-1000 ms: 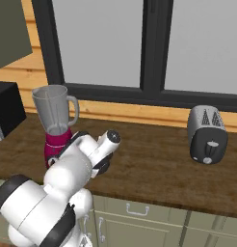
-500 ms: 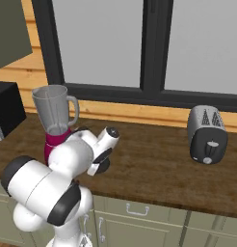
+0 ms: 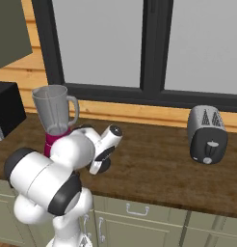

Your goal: Close the lid blender by securely placing the lid on top.

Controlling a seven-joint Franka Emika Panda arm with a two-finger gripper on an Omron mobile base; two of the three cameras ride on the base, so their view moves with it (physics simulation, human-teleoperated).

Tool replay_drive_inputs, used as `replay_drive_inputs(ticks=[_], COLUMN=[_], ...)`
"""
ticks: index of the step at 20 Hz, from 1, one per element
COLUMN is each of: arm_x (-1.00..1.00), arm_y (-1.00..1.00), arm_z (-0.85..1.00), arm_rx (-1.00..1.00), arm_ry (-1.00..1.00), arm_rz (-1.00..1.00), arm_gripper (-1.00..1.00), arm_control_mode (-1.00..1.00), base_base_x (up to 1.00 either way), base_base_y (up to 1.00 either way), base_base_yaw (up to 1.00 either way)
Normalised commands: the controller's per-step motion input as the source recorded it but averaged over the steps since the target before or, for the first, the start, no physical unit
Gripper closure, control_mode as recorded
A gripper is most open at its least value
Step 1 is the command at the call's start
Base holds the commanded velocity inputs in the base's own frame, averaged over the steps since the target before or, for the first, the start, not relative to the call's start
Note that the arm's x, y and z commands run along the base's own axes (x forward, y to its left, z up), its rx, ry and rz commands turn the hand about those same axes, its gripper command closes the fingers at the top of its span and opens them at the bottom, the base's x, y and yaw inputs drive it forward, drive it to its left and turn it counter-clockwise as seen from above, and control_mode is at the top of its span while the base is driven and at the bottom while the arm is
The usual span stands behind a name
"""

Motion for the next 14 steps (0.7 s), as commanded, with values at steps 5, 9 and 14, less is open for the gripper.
replay_drive_inputs(ticks=[5,9,14], arm_x=[0.27,0.26,0.11], arm_y=[-0.10,0.00,0.00], arm_z=[-0.15,-0.31,-0.54], arm_rx=[0.00,0.00,-0.04], arm_ry=[0.00,0.00,0.01], arm_rz=[0.00,0.00,0.00], arm_gripper=[-1.00,-1.00,1.00], arm_control_mode=[-1.00,-1.00,-1.00], base_base_x=[0.00,0.00,0.00], base_base_y=[0.00,0.00,0.00], base_base_yaw=[0.00,0.00,0.00])
